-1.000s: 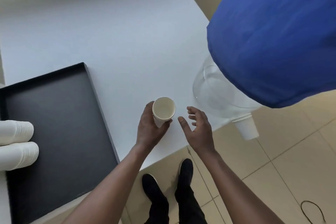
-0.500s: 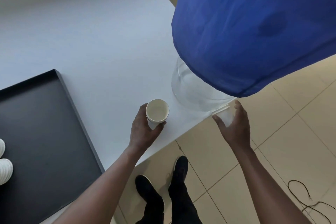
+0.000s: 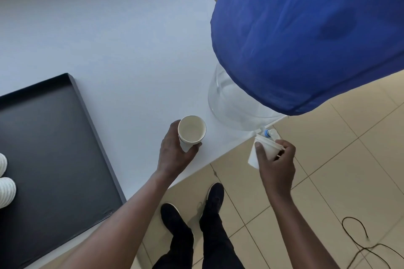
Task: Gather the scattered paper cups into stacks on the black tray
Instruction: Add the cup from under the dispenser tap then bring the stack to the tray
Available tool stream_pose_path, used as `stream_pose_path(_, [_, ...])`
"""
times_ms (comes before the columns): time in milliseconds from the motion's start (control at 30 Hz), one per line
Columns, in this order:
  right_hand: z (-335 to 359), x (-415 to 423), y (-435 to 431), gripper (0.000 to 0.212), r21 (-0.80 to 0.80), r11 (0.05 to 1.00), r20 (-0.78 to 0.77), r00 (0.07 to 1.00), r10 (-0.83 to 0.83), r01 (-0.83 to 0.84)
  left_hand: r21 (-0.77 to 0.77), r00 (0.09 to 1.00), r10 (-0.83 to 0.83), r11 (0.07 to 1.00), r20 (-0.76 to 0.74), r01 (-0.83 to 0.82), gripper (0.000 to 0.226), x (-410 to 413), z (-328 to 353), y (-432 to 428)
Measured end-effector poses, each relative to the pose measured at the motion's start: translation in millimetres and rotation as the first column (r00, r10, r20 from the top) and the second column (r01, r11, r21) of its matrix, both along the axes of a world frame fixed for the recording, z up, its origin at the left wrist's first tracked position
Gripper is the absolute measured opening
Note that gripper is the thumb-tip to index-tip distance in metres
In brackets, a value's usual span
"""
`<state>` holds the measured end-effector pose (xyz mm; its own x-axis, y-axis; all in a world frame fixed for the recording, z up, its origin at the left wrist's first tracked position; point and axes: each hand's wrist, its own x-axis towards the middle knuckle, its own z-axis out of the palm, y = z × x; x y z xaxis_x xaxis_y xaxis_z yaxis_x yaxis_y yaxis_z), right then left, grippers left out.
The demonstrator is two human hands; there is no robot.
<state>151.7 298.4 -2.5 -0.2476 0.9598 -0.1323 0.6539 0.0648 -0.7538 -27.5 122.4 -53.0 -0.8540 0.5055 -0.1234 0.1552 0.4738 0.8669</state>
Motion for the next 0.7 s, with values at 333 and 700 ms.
stream_pose_path(333, [46.3, -88.5, -67.0, 0.051, 0.349, 0.851, -0.314, 0.807, 0.501, -0.393, 0.008, 1.0, -0.015, 1.0, -0.023, 0.015, 0.059, 1.8, 6.0, -1.3])
stream_pose_path(700, [-4.2, -107.7, -70.7, 0.085, 0.352, 0.619, 0.065, 0.678, 0.732, -0.702, 0.018, 0.999, 0.032, 0.999, 0.033, -0.033, 0.062, 7.3, 2.9, -0.4])
